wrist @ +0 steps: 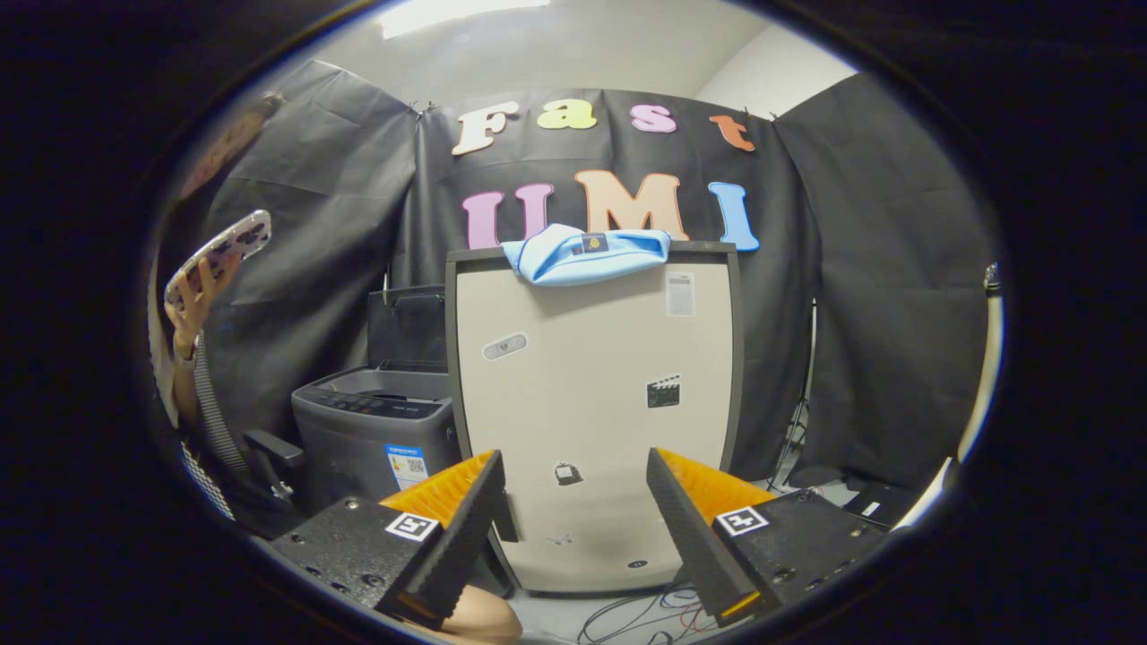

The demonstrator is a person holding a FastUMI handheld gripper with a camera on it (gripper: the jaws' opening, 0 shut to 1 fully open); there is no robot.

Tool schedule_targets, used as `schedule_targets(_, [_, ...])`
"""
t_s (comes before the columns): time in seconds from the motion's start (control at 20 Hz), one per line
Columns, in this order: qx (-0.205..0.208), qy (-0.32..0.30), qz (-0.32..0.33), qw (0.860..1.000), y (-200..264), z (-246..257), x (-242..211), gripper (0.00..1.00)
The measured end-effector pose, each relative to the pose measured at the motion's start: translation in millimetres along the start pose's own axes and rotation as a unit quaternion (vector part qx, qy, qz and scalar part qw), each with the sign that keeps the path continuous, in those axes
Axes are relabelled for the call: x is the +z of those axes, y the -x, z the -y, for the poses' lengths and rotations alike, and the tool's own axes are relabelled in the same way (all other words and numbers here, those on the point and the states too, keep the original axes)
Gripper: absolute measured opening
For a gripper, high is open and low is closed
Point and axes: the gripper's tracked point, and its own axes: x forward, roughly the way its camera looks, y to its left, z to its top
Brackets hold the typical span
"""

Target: Put the clothes into the washing machine and then close the washing machine lid.

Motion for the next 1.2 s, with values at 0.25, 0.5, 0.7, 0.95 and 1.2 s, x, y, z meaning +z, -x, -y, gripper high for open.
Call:
schedule_targets(0.25, [0.000, 0.000, 0.000, 1.000, -0.2, -0.1, 0.3, 0.97])
schedule_targets(0.5, [-0.015, -0.001, 0.001, 1.000, -0.5, 6.1, 0.9, 0.97])
schedule_targets(0.7, [-0.046, 0.001, -0.005, 0.999, -6.1, 11.6, -2.1, 0.97])
schedule_targets(0.95, [-0.053, -0.016, 0.025, 0.998, -38.0, 5.1, 53.2, 0.96])
schedule_targets(1.2, [-0.063, 0.024, 0.092, 0.993, -80.2, 5.7, 195.1, 0.96])
